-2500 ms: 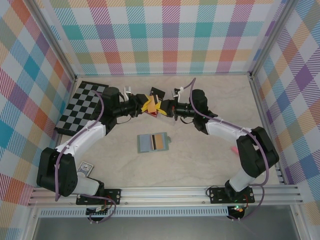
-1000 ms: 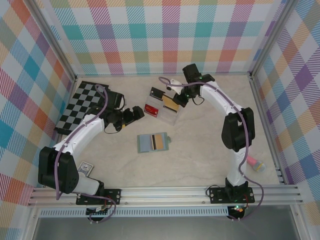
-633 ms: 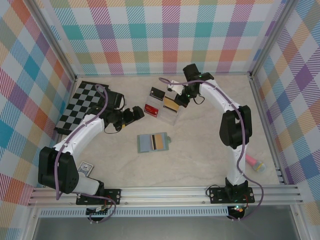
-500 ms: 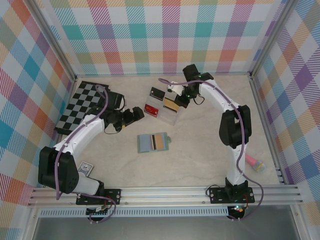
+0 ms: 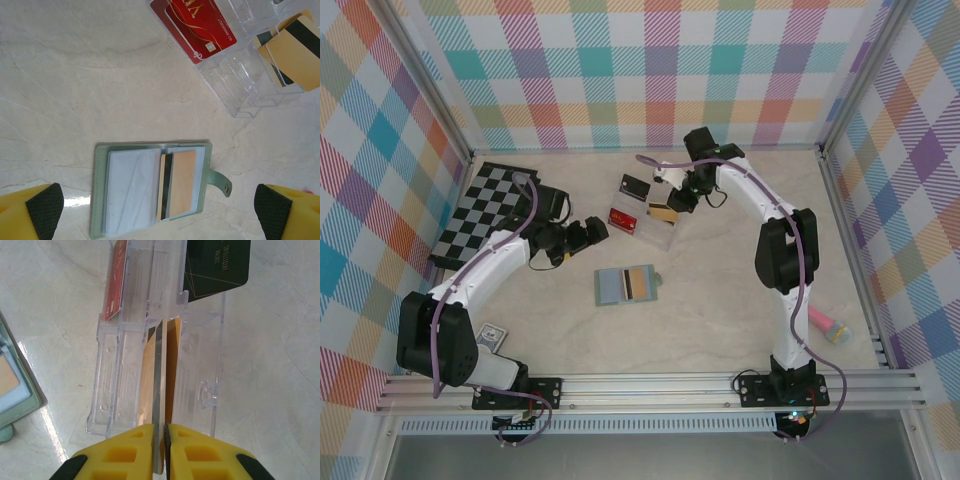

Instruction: Take the credit cards out of the card holder

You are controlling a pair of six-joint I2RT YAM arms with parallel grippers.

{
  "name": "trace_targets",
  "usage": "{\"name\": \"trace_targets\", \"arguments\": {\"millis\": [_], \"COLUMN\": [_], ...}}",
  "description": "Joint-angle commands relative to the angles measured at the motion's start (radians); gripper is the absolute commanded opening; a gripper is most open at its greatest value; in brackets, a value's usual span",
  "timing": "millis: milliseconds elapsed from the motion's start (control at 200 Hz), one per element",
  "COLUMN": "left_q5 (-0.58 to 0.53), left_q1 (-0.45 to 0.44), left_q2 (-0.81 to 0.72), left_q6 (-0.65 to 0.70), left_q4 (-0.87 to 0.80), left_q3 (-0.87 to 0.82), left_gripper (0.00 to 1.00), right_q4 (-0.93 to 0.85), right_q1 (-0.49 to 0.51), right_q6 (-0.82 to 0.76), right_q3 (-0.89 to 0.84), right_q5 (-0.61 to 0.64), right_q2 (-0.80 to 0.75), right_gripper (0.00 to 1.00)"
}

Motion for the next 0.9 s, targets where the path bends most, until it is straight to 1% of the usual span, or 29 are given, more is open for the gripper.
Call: {"name": "trace_targets", "arguments": {"millis": [0, 160, 410, 735, 895], "left_q5": [-0.001, 0.003, 0.005, 0.007, 0.009], "left_q1": [0.012, 0.012, 0.012, 0.013, 0.013], "left_q2": [0.003, 0.004, 0.007, 0.005, 0.005], "left_q6": [0.013, 0.013, 0.015, 0.02, 0.021], "left_q4": [0.008, 0.013, 0.01, 0.005, 0.005], "left_q3": [-0.016, -0.018, -0.018, -0.016, -0.017], "left_gripper": [1.0, 1.0, 1.0, 1.0, 1.0], "right_q4": [-0.019, -0.01, -0.001, 0.064, 0.083], "right_q1": [-0.005, -0.006, -0.007, -0.011, -0.013], "right_q6": [0.014, 0.023, 0.016, 0.026, 0.035], "right_q3": [0.031, 0.032, 0.023, -0.014, -0.038], "right_q5": [-0.008, -0.003, -0.02, -0.07, -0.066], "right_q2": [0.017, 0.019, 0.016, -0.03, -0.026], "right_gripper": [0.15, 0.14, 0.0, 0.0, 0.0]}}
